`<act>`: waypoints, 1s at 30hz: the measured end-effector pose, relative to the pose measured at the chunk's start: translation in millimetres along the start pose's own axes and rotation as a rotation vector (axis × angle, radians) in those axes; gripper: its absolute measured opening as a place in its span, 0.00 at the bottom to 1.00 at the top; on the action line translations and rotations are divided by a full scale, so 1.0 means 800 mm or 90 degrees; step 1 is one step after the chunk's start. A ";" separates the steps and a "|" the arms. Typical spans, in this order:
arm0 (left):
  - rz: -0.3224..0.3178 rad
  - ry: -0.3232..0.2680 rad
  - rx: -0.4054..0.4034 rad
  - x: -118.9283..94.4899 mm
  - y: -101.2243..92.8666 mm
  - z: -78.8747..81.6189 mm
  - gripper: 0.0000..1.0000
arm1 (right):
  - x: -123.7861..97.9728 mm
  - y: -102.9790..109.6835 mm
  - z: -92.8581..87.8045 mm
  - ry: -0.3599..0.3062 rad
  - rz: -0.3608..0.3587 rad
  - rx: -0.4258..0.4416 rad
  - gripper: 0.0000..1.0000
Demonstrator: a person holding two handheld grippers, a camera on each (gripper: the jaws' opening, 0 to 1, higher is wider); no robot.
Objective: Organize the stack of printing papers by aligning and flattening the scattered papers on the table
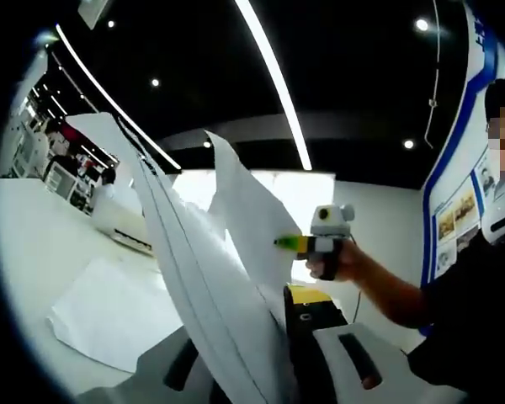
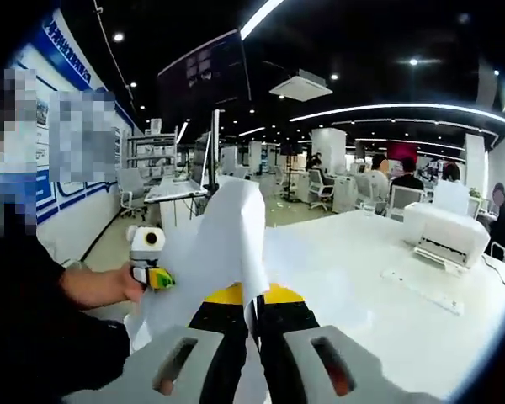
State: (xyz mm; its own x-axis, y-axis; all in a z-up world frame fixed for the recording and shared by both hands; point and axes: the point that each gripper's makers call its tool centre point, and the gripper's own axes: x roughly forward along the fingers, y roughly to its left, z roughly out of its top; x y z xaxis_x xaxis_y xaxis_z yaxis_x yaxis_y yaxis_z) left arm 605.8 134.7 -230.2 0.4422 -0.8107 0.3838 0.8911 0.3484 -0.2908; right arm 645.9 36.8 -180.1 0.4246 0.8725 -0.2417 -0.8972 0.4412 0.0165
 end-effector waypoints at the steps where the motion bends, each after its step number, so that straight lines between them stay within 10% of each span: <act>1: 0.000 0.000 -0.001 0.000 0.000 0.000 0.16 | 0.002 0.002 -0.001 0.000 0.002 0.003 0.00; 10: 0.003 0.000 -0.005 -0.001 0.004 0.002 0.18 | 0.021 0.020 -0.010 0.011 0.030 -0.019 0.00; 23: -0.009 -0.008 -0.037 -0.001 0.001 0.007 0.22 | -0.020 0.014 -0.004 0.002 0.045 -0.064 0.00; 30: -0.009 -0.002 -0.042 0.001 -0.001 0.003 0.23 | 0.000 0.040 -0.002 -0.010 0.084 -0.009 0.00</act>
State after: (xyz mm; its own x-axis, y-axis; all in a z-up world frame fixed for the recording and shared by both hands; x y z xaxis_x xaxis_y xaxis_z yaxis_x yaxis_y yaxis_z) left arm 605.5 135.3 -227.4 0.4306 -0.8132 0.3914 0.8884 0.3055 -0.3427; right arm 617.0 50.3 -180.8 0.3040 0.9263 -0.2225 -0.9473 0.3187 0.0329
